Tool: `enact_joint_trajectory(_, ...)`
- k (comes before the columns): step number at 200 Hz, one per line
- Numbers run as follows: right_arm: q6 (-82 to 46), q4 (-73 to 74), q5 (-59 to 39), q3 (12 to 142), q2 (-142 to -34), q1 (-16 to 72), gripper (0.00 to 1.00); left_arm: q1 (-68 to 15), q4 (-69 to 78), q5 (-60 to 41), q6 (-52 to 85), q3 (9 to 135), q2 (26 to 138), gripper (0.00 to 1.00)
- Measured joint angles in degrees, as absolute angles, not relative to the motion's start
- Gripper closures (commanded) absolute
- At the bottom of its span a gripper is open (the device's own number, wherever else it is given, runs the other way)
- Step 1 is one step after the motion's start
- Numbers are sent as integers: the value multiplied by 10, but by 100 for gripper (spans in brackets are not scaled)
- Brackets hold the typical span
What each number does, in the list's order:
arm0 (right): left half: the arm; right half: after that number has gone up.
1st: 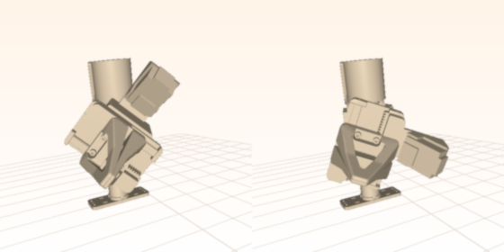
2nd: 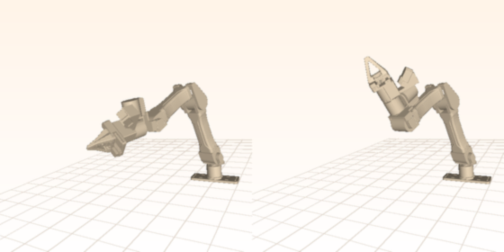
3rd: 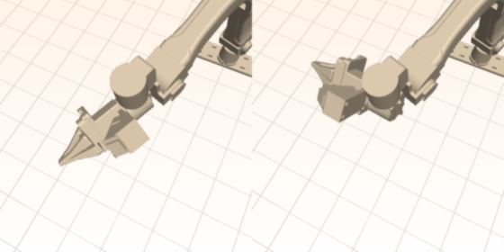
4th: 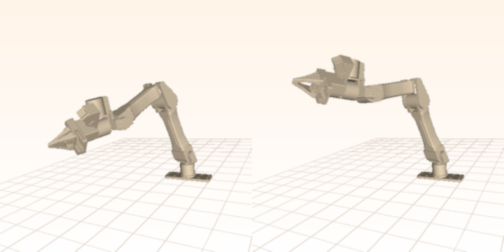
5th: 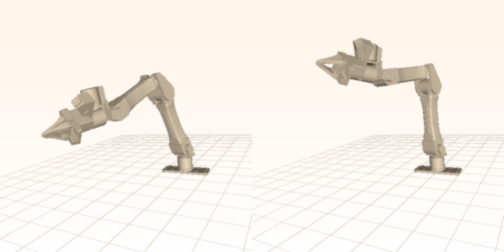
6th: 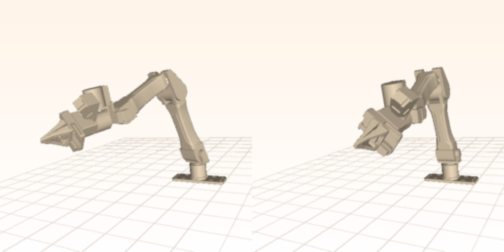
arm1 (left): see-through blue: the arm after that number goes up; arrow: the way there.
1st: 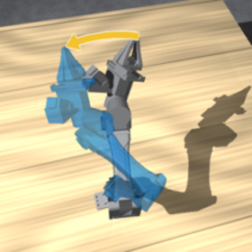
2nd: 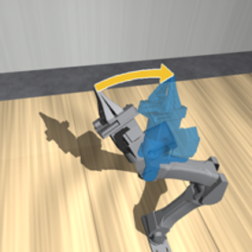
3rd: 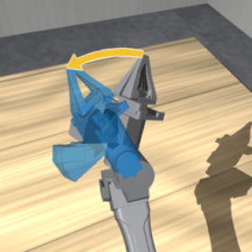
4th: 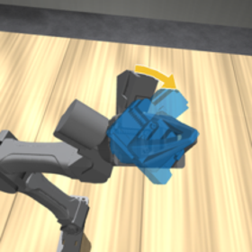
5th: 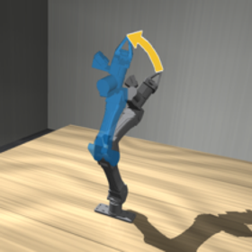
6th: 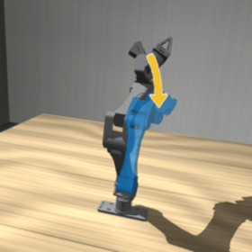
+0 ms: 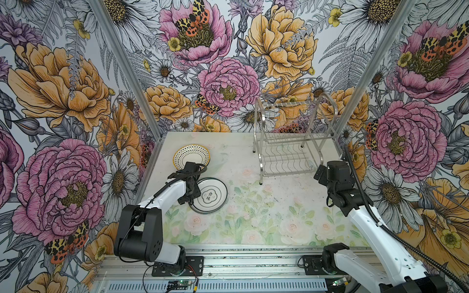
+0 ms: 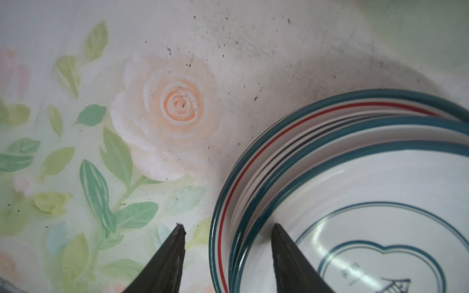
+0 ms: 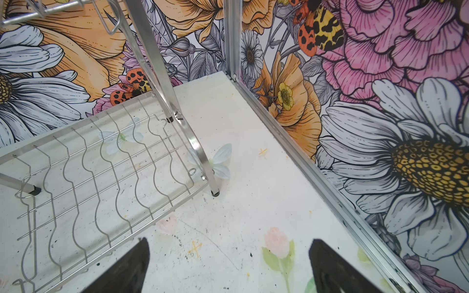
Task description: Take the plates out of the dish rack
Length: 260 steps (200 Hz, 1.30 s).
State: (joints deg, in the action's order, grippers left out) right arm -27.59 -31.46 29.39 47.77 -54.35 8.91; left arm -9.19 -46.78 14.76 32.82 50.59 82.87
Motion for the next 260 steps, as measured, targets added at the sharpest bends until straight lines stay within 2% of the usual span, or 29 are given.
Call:
enact_joint_trajectory(44, -280, -315, 286, 478, -543, 86, 1, -90, -470, 155, 328, 507, 829, 46)
enact_joint_trajectory(86, -280, -314, 278, 478, -544, 86, 1, -92, -479, 157, 325, 507, 806, 18)
enact_joint_trajectory(105, -279, -314, 273, 478, -545, 86, 1, -95, -481, 157, 326, 507, 766, 8)
enact_joint_trajectory(122, -274, -314, 271, 478, -545, 86, 1, -92, -478, 157, 328, 507, 715, 2)
enact_joint_trajectory(151, -253, -299, 265, 478, -553, 86, 1, -72, -449, 185, 321, 505, 635, 1)
enact_joint_trajectory(171, -203, -236, 245, 462, -563, 86, 1, -64, -356, 218, 305, 461, 577, 1)
enact_joint_trajectory(203, -108, -160, 187, 447, -637, 85, 1, -68, -127, 248, 238, 298, 505, 1)
enact_joint_trajectory(222, -81, -78, 181, 416, -687, 85, 1, -82, -20, 256, 167, 229, 504, 1)
enact_joint_trajectory(260, -57, 118, 184, 275, -699, 83, 1, -97, 157, 293, 67, 184, 550, 1)
